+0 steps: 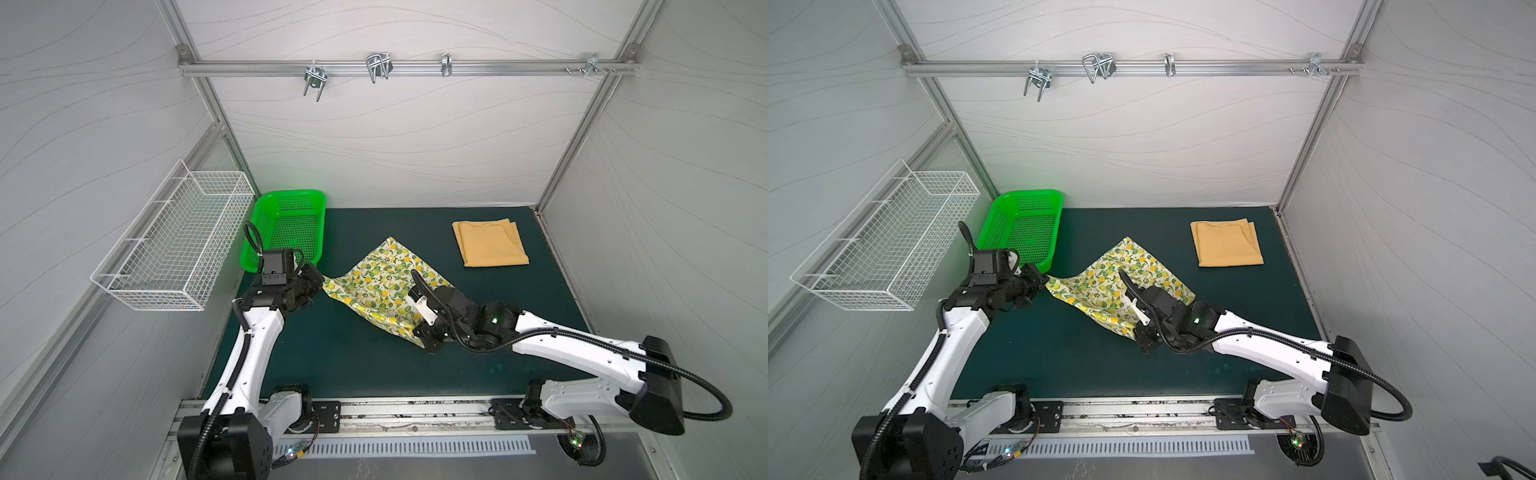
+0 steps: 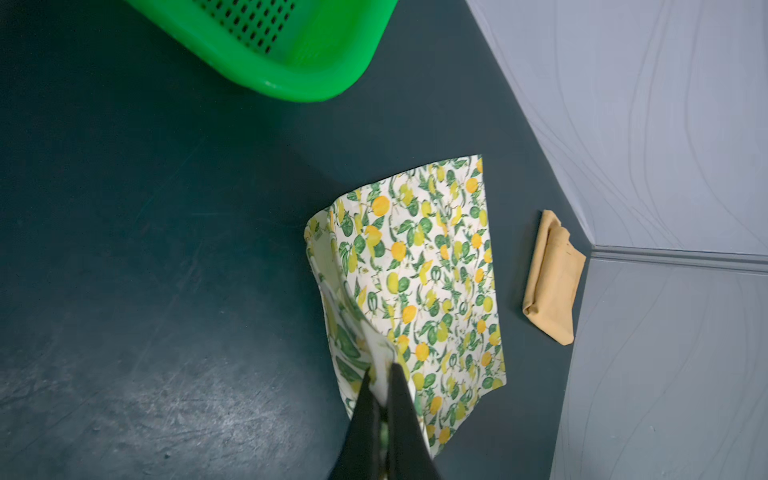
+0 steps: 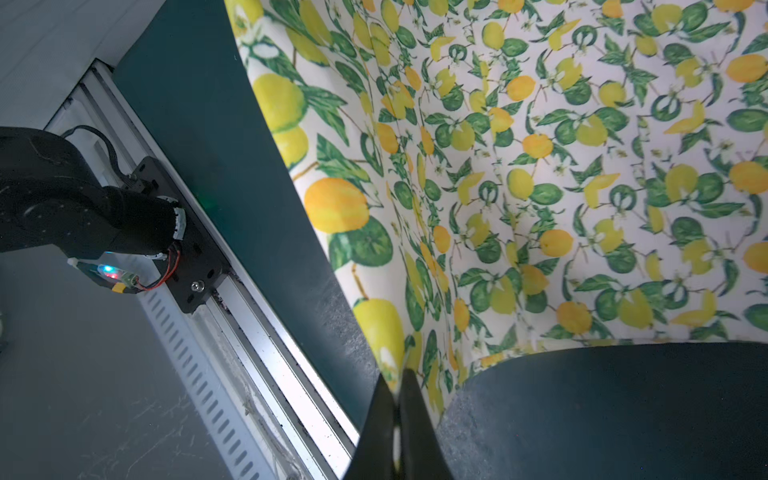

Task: Fold and stack the skirts
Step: 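Lift the skirt with both grippers and fold it toward the green basket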

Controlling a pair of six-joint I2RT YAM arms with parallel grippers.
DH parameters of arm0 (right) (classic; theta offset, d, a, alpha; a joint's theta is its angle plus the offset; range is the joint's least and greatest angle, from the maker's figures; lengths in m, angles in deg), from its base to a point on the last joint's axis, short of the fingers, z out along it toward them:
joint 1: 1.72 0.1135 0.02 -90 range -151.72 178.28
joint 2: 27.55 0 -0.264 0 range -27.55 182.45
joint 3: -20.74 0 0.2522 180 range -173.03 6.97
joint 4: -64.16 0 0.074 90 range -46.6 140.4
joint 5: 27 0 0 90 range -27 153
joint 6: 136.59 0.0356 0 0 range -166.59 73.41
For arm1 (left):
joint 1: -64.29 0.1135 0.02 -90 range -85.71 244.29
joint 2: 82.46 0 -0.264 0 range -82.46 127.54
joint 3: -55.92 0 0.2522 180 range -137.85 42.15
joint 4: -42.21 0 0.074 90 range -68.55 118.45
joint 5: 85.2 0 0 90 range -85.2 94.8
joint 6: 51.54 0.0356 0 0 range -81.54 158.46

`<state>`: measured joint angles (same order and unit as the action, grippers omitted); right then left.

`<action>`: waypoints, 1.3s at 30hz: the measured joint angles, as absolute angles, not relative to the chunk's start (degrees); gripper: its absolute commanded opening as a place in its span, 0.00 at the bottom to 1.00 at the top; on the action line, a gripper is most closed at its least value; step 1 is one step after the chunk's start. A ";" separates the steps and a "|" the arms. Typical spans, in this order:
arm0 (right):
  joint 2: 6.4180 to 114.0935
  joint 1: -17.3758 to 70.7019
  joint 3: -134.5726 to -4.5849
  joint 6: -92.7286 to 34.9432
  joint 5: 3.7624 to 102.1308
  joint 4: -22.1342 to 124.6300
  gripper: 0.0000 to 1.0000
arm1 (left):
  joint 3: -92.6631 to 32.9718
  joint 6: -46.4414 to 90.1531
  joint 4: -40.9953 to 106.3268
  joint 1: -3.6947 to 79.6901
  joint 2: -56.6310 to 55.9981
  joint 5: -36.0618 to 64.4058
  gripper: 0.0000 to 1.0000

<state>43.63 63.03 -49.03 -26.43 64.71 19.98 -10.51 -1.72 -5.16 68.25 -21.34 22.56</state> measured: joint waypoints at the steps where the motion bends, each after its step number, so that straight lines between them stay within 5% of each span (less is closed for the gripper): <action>1: 43.63 63.03 -49.25 -26.43 64.69 19.70 0.05 | -11.71 -1.50 -5.66 68.25 -21.23 22.60 0.00; 22: 37.71 69.33 -49.19 -18.43 65.37 15.11 0.06 | -12.02 -3.69 -14.60 66.20 -36.13 23.87 0.00; 39: 42.71 54.03 -44.27 -19.09 60.34 17.93 0.05 | -18.57 -3.78 -3.37 59.29 -5.82 21.88 0.00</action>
<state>42.71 54.03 -44.27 -19.09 60.34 17.93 -18.57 -3.78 -3.37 59.29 -5.82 21.88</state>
